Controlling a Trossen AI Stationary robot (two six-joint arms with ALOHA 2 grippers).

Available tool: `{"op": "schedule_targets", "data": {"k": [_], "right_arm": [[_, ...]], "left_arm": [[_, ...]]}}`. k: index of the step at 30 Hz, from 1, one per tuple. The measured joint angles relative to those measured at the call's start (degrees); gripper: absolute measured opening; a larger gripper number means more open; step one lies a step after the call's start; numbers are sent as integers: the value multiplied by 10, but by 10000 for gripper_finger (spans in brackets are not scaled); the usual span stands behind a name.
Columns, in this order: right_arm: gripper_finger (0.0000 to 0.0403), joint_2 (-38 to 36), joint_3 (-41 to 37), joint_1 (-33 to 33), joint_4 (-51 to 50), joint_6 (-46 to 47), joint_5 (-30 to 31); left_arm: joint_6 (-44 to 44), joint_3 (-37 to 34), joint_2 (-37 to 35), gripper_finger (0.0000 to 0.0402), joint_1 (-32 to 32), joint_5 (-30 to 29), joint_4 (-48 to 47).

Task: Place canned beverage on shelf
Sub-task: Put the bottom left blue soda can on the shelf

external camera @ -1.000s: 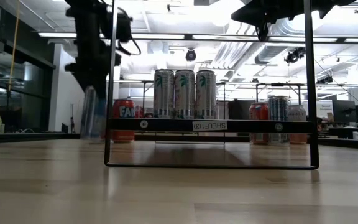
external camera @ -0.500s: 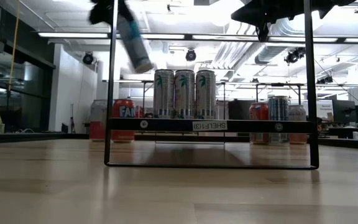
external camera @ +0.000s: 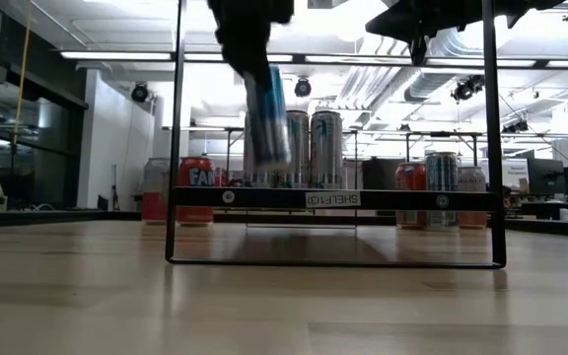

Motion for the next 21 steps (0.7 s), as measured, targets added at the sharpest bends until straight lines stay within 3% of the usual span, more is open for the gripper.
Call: {"op": "schedule_targets", "data": {"k": [8,21], "right_arm": [[0,0,0,0,0,4,0],[0,0,0,0,1,0,-1]], "left_arm": [[14,0,46,173,6,32,7],[62,0,50,208,4,66,19]]}}
